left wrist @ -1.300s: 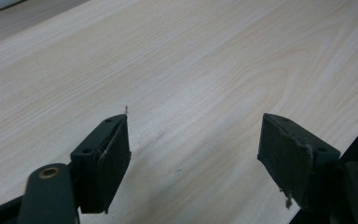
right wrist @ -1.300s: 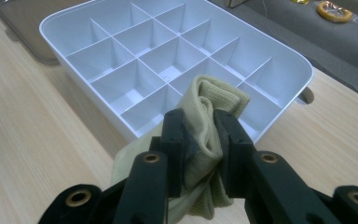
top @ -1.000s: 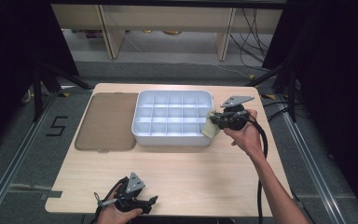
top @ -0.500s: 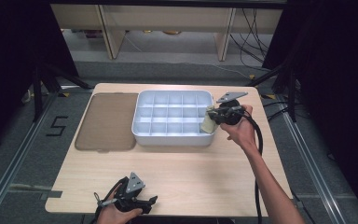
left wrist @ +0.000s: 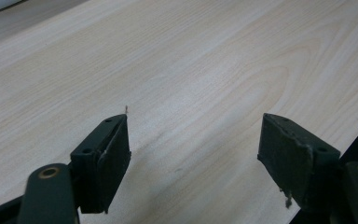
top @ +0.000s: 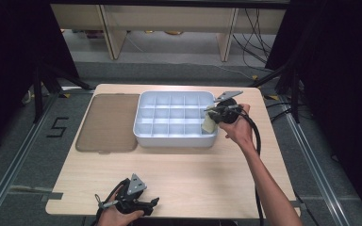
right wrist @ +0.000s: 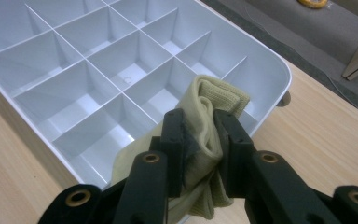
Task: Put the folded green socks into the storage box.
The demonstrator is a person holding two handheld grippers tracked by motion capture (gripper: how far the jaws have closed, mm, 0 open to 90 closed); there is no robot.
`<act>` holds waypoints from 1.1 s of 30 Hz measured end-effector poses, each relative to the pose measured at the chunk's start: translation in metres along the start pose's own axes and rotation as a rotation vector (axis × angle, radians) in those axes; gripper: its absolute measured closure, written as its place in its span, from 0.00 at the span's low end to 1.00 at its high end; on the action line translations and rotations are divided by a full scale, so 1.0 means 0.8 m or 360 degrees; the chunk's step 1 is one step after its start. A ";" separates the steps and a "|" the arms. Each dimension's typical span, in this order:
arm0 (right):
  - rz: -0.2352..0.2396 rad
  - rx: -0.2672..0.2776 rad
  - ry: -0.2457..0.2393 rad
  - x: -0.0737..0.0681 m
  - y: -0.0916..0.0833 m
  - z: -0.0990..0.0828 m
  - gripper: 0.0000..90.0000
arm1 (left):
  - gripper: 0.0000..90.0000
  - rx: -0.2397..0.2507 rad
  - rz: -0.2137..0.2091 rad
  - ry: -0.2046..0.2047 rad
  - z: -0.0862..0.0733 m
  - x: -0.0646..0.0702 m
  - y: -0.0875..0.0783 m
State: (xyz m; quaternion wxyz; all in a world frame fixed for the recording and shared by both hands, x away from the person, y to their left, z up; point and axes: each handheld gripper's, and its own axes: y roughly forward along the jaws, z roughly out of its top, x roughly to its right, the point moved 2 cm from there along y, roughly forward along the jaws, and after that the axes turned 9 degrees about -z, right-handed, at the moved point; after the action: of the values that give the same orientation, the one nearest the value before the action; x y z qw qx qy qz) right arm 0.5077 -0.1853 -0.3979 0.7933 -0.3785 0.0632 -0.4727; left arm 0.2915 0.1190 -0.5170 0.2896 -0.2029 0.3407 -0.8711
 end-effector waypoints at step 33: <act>-0.0058 -0.0095 -0.0141 -0.013 0.036 -0.012 0.83 | 0.27 -0.0012 -0.0008 0.0029 0.000 0.000 0.001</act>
State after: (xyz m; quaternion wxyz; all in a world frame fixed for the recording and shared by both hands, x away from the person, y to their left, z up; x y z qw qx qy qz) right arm 0.5178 -0.1741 -0.4262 0.7750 -0.4236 0.0350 -0.4677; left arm 0.2919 0.1188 -0.5176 0.2834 -0.1969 0.3462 -0.8724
